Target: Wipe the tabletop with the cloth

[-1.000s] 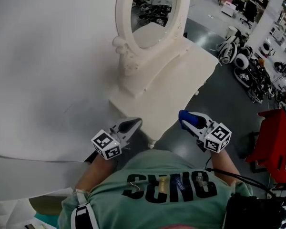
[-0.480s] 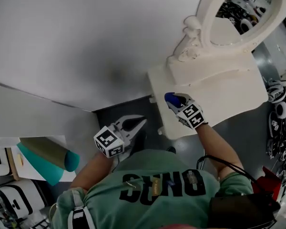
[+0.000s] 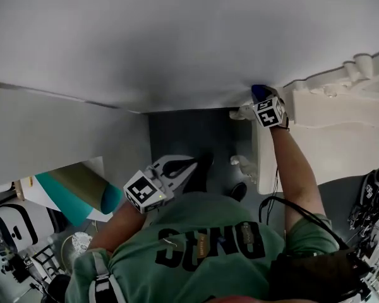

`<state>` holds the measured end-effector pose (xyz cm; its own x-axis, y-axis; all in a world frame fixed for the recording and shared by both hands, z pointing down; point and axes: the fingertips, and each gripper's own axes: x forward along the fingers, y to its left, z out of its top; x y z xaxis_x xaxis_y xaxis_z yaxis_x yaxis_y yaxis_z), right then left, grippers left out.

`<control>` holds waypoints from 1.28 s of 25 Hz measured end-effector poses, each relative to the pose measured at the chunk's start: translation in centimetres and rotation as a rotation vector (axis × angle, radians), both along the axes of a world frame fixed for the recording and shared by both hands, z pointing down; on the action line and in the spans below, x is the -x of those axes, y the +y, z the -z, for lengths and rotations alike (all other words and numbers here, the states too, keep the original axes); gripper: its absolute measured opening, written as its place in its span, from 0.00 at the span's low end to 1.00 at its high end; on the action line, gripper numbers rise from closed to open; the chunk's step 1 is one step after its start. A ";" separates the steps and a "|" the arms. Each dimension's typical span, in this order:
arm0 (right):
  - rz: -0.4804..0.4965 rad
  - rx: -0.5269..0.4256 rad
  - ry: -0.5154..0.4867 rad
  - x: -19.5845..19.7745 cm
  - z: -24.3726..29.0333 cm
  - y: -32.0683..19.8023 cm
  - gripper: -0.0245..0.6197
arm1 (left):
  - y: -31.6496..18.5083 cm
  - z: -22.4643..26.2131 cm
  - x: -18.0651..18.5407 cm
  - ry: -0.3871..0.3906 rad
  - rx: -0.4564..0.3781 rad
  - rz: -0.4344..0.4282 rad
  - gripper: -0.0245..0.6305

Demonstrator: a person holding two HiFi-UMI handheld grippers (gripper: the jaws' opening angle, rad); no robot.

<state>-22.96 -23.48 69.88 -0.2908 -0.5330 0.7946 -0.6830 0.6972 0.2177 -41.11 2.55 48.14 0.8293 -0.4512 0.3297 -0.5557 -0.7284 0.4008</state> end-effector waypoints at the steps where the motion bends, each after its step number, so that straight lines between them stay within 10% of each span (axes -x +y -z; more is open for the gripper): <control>1: 0.005 -0.005 0.019 0.1 -0.4 -0.5 0.24 | -0.3 -0.5 0.7 0.003 0.004 -0.001 0.05; 10: 0.011 0.079 0.036 -0.9 -0.9 4.6 0.24 | -0.6 -0.2 -0.1 0.031 -0.014 -0.066 0.05; 22: 0.137 0.135 -0.083 -7.7 0.0 40.5 0.24 | 10.8 4.0 -17.1 0.041 -0.107 -0.336 0.05; 32: 0.079 0.099 -0.131 -10.5 2.2 36.0 0.24 | 10.5 5.1 -19.1 0.073 -0.132 -0.350 0.05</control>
<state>-12.44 12.48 67.72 -0.4336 -0.4252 0.7945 -0.6430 0.7637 0.0578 -22.01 13.07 43.01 0.9600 -0.1705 0.2219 -0.2370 -0.9171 0.3206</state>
